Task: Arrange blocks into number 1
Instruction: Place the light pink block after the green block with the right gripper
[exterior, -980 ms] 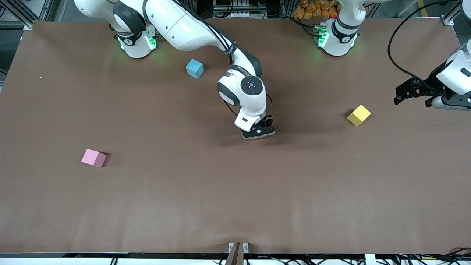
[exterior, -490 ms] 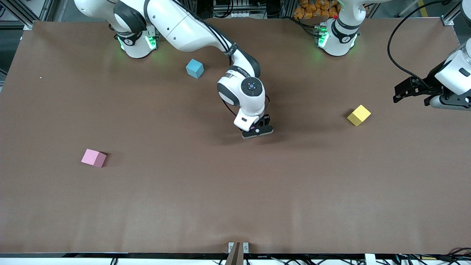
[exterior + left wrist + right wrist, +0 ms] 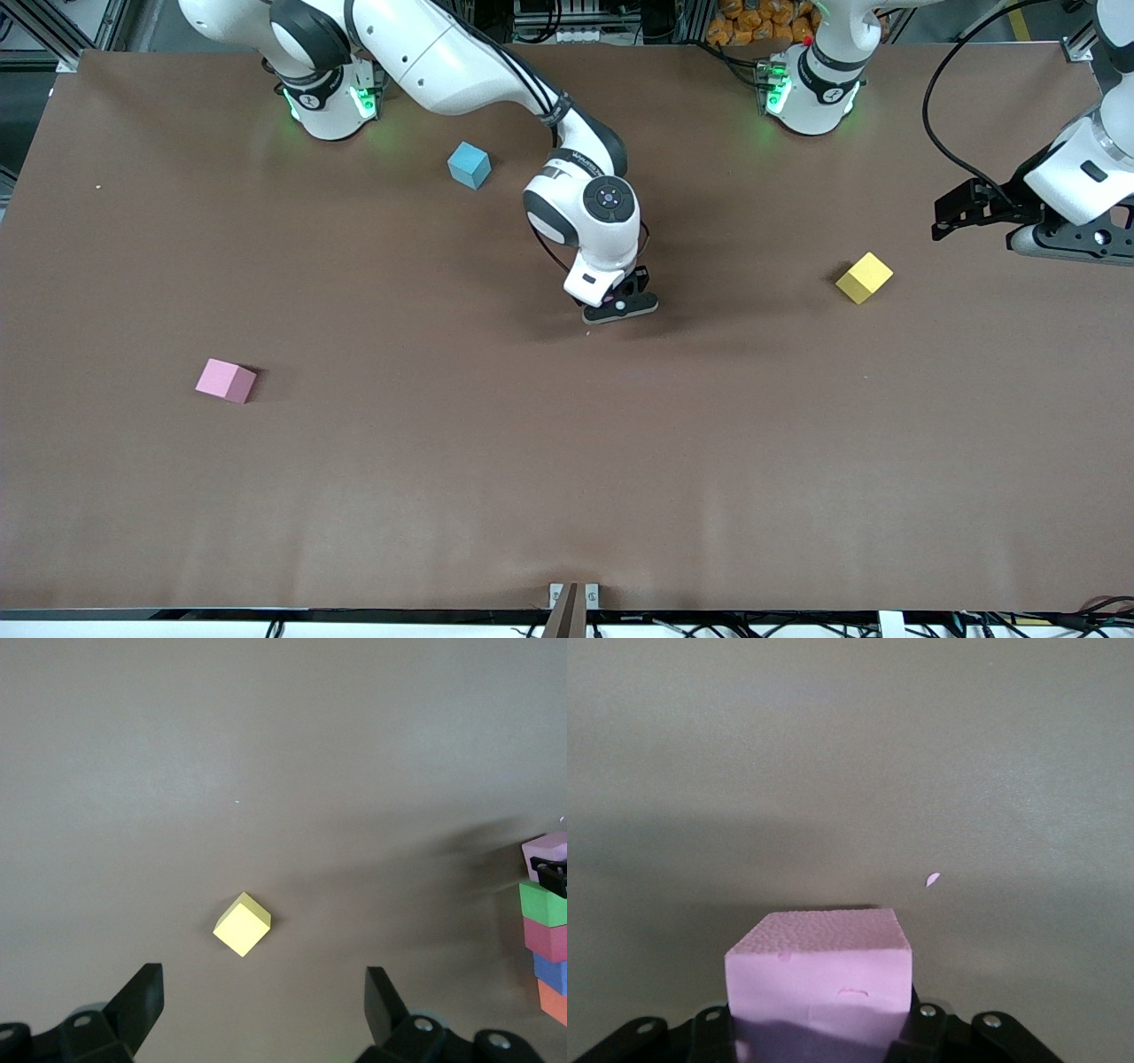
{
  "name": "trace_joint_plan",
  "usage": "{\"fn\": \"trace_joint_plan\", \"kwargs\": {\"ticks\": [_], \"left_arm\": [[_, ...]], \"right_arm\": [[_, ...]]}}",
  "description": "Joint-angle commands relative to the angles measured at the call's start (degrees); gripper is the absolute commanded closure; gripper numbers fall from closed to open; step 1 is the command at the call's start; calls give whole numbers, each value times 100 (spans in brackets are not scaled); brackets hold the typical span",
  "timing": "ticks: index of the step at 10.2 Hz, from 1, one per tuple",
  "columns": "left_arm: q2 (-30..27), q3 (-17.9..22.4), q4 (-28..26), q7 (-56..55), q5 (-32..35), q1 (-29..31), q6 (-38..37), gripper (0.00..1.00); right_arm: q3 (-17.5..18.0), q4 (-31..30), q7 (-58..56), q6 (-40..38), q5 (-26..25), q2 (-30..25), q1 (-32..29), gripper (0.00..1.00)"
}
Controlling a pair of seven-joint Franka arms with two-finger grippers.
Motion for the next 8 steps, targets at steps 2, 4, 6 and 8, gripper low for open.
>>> {"fn": "trace_joint_plan", "kwargs": {"ticks": [2,4,6,8], "left_arm": [[-5,67,453,64,-97,73,-295,0],[31,50,507,-137,-71,82,-295,0],[40,15,525,-401,-44,47,-295,0],[83,6,559,-524,-35,12,-295,0]], "right_arm": [[-14,-279,125,10,-76,-229,67,100],[-14,-322,187,37,-76,-229,111,100],[-14,-323,205,46,-76,-229,129,100],[-14,-323,354,63,-76,-229,155,100]]}}
